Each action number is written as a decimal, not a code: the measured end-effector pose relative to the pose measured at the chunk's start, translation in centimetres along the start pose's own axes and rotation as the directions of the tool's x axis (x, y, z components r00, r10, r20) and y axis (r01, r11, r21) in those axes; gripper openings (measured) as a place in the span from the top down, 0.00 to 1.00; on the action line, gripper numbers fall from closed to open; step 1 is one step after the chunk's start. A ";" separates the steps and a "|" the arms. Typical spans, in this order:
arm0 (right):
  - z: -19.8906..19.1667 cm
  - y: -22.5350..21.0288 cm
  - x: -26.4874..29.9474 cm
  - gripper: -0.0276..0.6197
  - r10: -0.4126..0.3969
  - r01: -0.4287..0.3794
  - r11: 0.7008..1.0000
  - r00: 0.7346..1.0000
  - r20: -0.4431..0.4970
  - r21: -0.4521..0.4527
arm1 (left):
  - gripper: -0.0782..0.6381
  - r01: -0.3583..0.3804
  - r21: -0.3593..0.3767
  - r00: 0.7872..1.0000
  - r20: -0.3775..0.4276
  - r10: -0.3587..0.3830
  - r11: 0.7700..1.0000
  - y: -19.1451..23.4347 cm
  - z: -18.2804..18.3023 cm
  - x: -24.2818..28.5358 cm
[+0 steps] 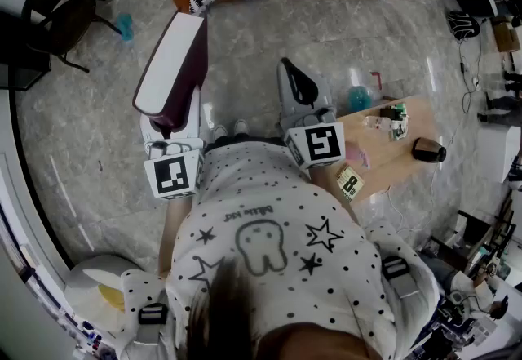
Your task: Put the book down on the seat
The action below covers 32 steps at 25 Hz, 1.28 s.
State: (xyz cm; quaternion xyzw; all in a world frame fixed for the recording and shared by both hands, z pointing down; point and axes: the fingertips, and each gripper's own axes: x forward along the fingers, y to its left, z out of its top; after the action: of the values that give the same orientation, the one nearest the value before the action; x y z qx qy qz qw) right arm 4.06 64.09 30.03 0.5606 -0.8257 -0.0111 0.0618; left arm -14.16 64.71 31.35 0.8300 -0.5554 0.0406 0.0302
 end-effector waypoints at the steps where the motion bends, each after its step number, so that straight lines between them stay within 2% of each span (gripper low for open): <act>1: -0.2 0.0 0.0 0.96 0.002 -0.002 1.000 1.000 0.000 0.008 | 0.57 -0.001 -0.002 1.000 0.001 0.001 1.000 0.0 0.0 0.0; 9: -0.6 0.7 0.4 0.96 0.023 -0.022 1.000 1.000 -0.018 0.006 | 0.57 -0.019 -0.017 1.000 -0.012 0.019 1.000 0.4 -0.2 -0.3; 21: -0.7 1.1 0.5 0.96 0.030 -0.030 0.999 0.999 -0.031 -0.016 | 0.57 0.020 -0.012 1.000 -0.022 -0.020 1.000 0.0 -0.6 0.1; 27: -0.1 -1.7 -0.5 0.96 0.039 -0.039 0.999 0.999 0.009 0.021 | 0.57 0.033 0.004 0.998 -0.048 -0.033 0.999 -2.9 -0.5 2.8; 29: -0.5 -2.7 -0.9 0.96 0.035 -0.035 0.999 0.999 0.009 0.017 | 0.57 0.035 0.012 0.999 -0.031 -0.035 0.999 -3.5 -0.6 3.5; 32: -1.0 -3.5 -1.4 0.95 0.036 -0.036 0.999 0.999 -0.011 0.027 | 0.57 0.030 -0.017 0.999 -0.027 -0.030 0.999 -3.8 -0.8 3.9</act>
State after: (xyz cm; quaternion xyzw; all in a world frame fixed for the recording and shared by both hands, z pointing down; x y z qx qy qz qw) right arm 7.90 64.13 30.61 0.5466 -0.8353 0.0045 0.0593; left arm -9.24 62.68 32.48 0.8374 -0.5427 0.0470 0.0453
